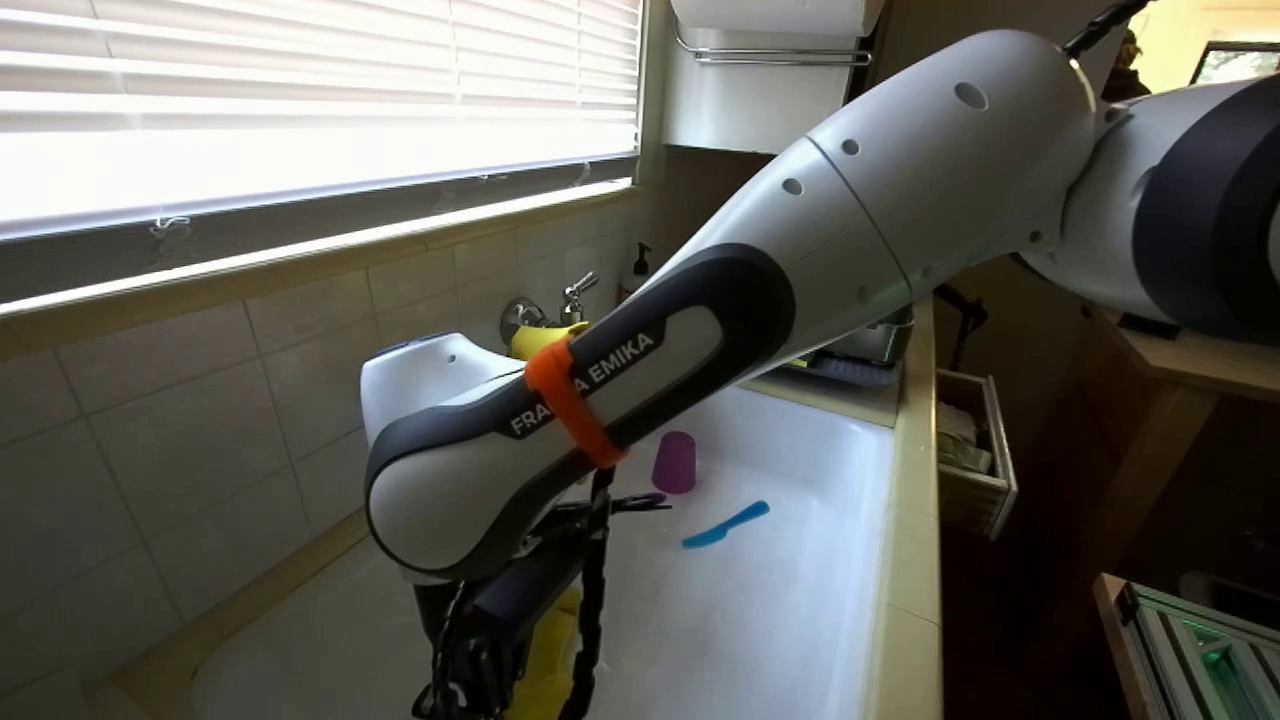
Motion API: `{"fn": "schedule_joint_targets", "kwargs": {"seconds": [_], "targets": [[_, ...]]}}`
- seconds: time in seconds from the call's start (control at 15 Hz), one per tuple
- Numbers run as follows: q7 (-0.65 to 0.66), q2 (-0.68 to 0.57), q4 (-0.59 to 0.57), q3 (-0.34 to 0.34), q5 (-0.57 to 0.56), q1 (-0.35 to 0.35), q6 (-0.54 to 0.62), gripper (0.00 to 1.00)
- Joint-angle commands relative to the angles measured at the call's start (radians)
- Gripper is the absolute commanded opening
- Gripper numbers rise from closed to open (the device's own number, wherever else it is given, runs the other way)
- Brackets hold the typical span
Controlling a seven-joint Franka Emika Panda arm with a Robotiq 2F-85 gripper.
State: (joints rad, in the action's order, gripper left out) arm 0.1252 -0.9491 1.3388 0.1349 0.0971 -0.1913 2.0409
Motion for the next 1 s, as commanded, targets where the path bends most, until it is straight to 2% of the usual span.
{"fn": "schedule_joint_targets", "kwargs": {"seconds": [0.0, 0.33, 0.93], "targets": [[-0.012, 0.017, 0.013, 0.022, 0.047, 0.014, -0.039, 0.01], [0.015, 0.098, 0.059, 0.017, 0.055, 0.011, -0.042, 0.01], [0.119, 0.305, 0.178, -0.034, 0.024, -0.010, -0.026, 0.01]]}}
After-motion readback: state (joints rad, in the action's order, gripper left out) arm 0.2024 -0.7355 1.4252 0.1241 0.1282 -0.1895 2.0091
